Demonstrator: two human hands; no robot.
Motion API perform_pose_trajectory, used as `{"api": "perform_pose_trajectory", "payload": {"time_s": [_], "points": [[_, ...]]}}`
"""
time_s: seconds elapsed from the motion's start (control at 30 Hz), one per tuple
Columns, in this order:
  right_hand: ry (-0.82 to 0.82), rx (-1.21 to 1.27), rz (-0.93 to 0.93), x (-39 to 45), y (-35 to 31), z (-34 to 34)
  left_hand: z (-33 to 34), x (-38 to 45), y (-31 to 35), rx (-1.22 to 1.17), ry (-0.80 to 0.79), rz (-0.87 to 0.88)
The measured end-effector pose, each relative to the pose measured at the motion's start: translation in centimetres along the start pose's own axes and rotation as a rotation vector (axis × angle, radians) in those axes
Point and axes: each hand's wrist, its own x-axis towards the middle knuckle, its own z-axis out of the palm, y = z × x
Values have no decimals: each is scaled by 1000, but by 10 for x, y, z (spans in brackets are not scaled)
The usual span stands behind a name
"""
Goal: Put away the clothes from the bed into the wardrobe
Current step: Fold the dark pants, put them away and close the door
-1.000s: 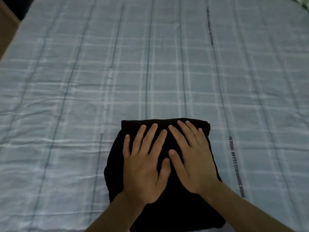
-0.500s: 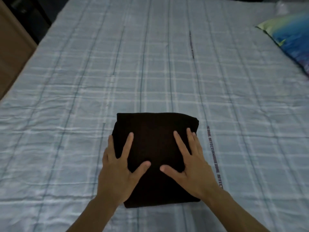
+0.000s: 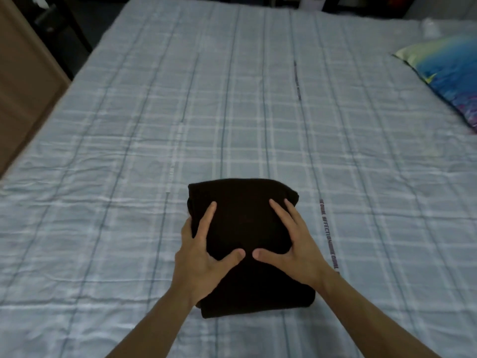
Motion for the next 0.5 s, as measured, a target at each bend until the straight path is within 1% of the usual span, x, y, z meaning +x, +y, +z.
{"api": "perform_pose_trajectory", "payload": {"time_s": [0.07,0.2,0.33,0.5], "points": [[-35,14,23,-9,-12,-8,-4,-16,8,-33,22,-9],[-182,-26,9,-50,-50,-22,-14,-80,28,-159,63,-112],[-270,-164,-87,-99,-116,-44,-47,-154,68,-224,139,-159],[-327,-188,-260,-161,-209,-67,-115,-245,133,-149,313,-131]]}}
